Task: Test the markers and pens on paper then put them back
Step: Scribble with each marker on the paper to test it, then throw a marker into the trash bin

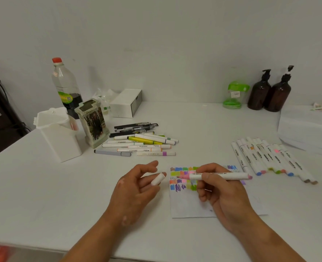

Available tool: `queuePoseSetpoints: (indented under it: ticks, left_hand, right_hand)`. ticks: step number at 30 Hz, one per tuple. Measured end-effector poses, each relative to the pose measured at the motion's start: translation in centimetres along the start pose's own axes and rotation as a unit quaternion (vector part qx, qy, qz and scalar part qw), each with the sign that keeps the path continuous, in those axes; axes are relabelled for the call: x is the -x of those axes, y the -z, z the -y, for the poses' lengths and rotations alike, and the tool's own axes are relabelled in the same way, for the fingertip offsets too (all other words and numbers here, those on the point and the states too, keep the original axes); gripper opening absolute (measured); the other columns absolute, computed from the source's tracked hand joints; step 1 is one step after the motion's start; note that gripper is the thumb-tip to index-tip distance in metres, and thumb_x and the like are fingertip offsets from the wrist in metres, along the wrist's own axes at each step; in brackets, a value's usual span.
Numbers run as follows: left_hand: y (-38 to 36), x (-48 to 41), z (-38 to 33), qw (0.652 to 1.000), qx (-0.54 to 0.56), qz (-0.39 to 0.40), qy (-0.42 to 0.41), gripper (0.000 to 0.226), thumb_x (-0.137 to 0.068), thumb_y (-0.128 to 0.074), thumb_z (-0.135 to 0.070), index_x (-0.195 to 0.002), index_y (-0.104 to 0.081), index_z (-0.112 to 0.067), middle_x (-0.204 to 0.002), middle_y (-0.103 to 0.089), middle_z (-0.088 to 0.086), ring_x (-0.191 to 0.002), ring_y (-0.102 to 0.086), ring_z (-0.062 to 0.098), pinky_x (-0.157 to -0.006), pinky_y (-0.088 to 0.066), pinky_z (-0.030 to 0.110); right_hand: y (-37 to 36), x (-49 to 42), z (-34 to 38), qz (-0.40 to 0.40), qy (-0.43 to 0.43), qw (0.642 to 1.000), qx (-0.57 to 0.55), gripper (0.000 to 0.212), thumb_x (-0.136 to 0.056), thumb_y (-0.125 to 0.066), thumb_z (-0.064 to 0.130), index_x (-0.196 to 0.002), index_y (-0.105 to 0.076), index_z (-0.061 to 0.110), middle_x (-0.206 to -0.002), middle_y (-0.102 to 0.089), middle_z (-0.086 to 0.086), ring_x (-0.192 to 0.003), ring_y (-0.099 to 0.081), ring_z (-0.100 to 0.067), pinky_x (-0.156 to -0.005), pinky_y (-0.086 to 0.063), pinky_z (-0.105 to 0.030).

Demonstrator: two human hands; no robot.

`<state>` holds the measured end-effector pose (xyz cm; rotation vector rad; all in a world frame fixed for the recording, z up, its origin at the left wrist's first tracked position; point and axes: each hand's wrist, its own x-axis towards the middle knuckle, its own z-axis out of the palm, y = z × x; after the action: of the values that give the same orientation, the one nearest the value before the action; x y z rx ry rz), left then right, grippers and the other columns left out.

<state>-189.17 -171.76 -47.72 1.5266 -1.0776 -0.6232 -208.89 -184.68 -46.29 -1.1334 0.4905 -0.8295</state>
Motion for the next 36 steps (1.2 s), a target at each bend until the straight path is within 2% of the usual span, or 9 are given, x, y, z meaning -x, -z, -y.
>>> queuePoseSetpoints:
  ticks: [4, 7, 13, 17, 21, 28, 31, 33, 36]
  left_hand:
    - [0.3, 0.0, -0.1, 1.0, -0.013, -0.009, -0.011, 0.026, -0.085, -0.074, -0.024, -0.106, -0.073, -0.039, -0.111, -0.074, -0.016, -0.107, -0.069, 0.006, -0.089, -0.054, 0.017]
    - [0.1, 0.1, -0.2, 1.0, 0.012, 0.003, -0.005, 0.027, -0.081, -0.071, -0.034, -0.108, -0.074, -0.034, -0.103, -0.077, -0.009, -0.1, -0.072, 0.014, -0.089, -0.057, 0.026]
    - [-0.1, 0.1, -0.1, 0.999, 0.025, 0.035, -0.012, 0.028, -0.079, -0.071, -0.037, -0.107, -0.073, -0.042, -0.097, -0.078, -0.007, -0.096, -0.074, 0.017, -0.086, -0.057, 0.023]
    - [-0.1, 0.2, -0.2, 0.997, 0.039, 0.053, -0.037, 0.029, -0.081, -0.07, -0.039, -0.11, -0.072, -0.042, -0.095, -0.078, -0.003, -0.093, -0.074, 0.021, -0.083, -0.058, 0.026]
    - [0.0, 0.2, -0.1, 0.994, 0.058, 0.071, -0.052, 0.025, -0.089, -0.067, -0.034, -0.113, -0.073, -0.034, -0.094, -0.078, 0.004, -0.09, -0.074, 0.027, -0.08, -0.059, 0.03]
    - [0.2, -0.5, 0.0, 0.991, 0.077, 0.101, -0.041, 0.019, -0.095, -0.065, -0.019, -0.111, -0.074, -0.024, -0.094, -0.076, 0.009, -0.088, -0.074, 0.026, -0.077, -0.058, 0.027]
    - [0.5, -0.6, 0.1, 0.992, 0.096, 0.069, -0.035, 0.019, -0.091, -0.069, -0.026, -0.109, -0.074, -0.024, -0.096, -0.076, 0.01, -0.091, -0.074, 0.028, -0.08, -0.059, 0.03]
    - [1.3, 0.0, 0.3, 0.991, 0.128, 0.015, -0.017, 0.021, -0.086, -0.069, -0.027, -0.106, -0.075, -0.023, -0.097, -0.076, 0.013, -0.094, -0.073, 0.032, -0.081, -0.059, 0.032]
    - [4.4, 2.7, 0.8, 0.986, 0.159, -0.051, 0.006, 0.022, -0.084, -0.069, -0.023, -0.105, -0.076, -0.019, -0.099, -0.075, 0.016, -0.097, -0.072, 0.035, -0.083, -0.059, 0.035]
  right_hand:
    - [-0.2, 0.2, 0.2, 0.012, 0.007, 0.999, 0.03, 0.008, -0.08, -0.073, 0.008, -0.077, -0.072, 0.015, -0.066, -0.063, -0.017, -0.054, -0.058, -0.022, -0.045, -0.048, -0.028]
    - [-0.1, 0.2, 0.2, 0.024, 0.012, 0.999, 0.038, 0.006, -0.076, -0.078, 0.011, -0.079, -0.073, 0.014, -0.069, -0.066, -0.018, -0.056, -0.061, -0.022, -0.046, -0.048, -0.027]
    - [-0.3, 0.4, 0.1, 0.043, 0.015, 0.995, 0.085, 0.023, -0.069, -0.082, 0.029, -0.086, -0.075, 0.016, -0.077, -0.072, -0.021, -0.062, -0.067, -0.026, -0.05, -0.05, -0.028]
    - [-0.7, 0.7, 0.2, 0.058, 0.042, 0.983, 0.167, 0.016, -0.078, -0.086, 0.017, -0.092, -0.079, 0.02, -0.078, -0.074, -0.018, -0.065, -0.07, -0.028, -0.053, -0.053, -0.029]
    - [-0.9, 0.8, 0.6, 0.063, 0.059, 0.979, 0.184, 0.015, -0.08, -0.08, 0.006, -0.089, -0.081, 0.018, -0.071, -0.073, -0.015, -0.057, -0.067, -0.019, -0.052, -0.053, -0.024]
    - [-1.3, 0.6, 0.4, 0.049, 0.023, 0.981, 0.184, 0.017, -0.078, -0.083, 0.011, -0.092, -0.079, 0.021, -0.077, -0.075, -0.013, -0.063, -0.07, -0.021, -0.055, -0.055, -0.026]
    - [-1.1, 0.3, 0.5, 0.048, -0.009, 0.983, 0.176, 0.034, -0.077, -0.084, 0.007, -0.106, -0.077, 0.024, -0.087, -0.077, -0.014, -0.069, -0.071, -0.023, -0.058, -0.057, -0.028]
    - [-1.0, 0.5, 0.8, 0.048, -0.031, 0.978, 0.201, 0.042, -0.079, -0.084, 0.002, -0.116, -0.071, 0.017, -0.087, -0.077, -0.012, -0.071, -0.072, -0.023, -0.06, -0.058, -0.029]
    - [-2.0, 1.9, 1.3, 0.068, -0.026, 0.95, 0.305, 0.038, -0.078, -0.086, 0.009, -0.11, -0.071, 0.022, -0.087, -0.078, -0.004, -0.075, -0.075, -0.024, -0.064, -0.062, -0.03]
